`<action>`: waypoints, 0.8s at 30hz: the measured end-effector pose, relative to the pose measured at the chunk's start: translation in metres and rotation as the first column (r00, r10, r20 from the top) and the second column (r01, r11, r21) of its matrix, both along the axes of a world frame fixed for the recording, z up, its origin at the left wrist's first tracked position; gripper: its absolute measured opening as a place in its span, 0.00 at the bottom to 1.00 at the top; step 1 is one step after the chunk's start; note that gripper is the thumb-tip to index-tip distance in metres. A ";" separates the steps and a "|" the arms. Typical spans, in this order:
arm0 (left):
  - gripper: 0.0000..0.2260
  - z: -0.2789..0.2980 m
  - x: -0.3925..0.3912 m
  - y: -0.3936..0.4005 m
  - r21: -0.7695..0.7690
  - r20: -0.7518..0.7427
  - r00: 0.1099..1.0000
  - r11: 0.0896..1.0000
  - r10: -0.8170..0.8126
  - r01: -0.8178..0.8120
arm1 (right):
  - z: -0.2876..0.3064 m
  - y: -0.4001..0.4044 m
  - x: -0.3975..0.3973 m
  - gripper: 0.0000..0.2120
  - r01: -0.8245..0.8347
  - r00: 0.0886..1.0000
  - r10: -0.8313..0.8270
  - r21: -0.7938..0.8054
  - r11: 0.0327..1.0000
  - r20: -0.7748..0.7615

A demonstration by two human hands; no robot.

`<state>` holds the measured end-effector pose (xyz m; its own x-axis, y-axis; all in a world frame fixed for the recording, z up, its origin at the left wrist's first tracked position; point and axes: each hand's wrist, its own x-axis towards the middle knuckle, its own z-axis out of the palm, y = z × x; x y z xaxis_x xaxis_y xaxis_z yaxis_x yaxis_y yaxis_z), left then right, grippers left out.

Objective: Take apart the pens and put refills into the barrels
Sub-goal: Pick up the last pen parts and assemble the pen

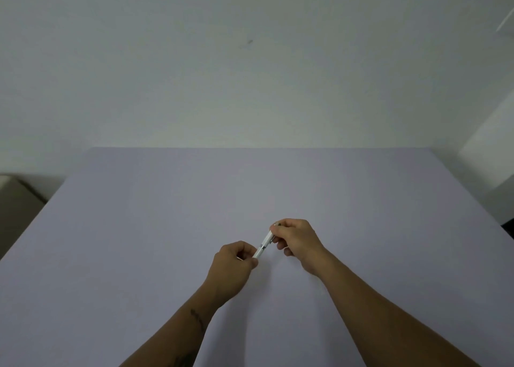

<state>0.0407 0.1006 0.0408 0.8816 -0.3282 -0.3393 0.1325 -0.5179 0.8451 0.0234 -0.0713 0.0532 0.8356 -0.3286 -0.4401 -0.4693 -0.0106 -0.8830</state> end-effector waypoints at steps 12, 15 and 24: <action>0.04 0.018 0.008 0.012 -0.111 0.039 0.996 0.991 0.076 -0.072 | 0.020 0.022 -0.005 0.08 0.132 0.987 -0.138 0.074 0.988 0.080; 0.02 0.018 0.008 0.010 -0.133 0.072 0.994 0.989 0.076 -0.066 | 0.023 0.027 -0.006 0.08 0.197 0.975 -0.210 0.160 0.967 0.068; 0.05 0.002 0.000 -0.005 -0.108 0.153 0.988 0.994 0.033 -0.016 | 0.013 0.037 -0.012 0.07 0.230 0.973 -0.227 0.077 0.970 -0.045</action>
<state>0.0409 0.0958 0.0426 0.9290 -0.3326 -0.1625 0.0074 -0.4221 0.9065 0.0111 -0.0347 0.0661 0.7260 -0.4711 -0.5009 -0.4817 0.1715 -0.8594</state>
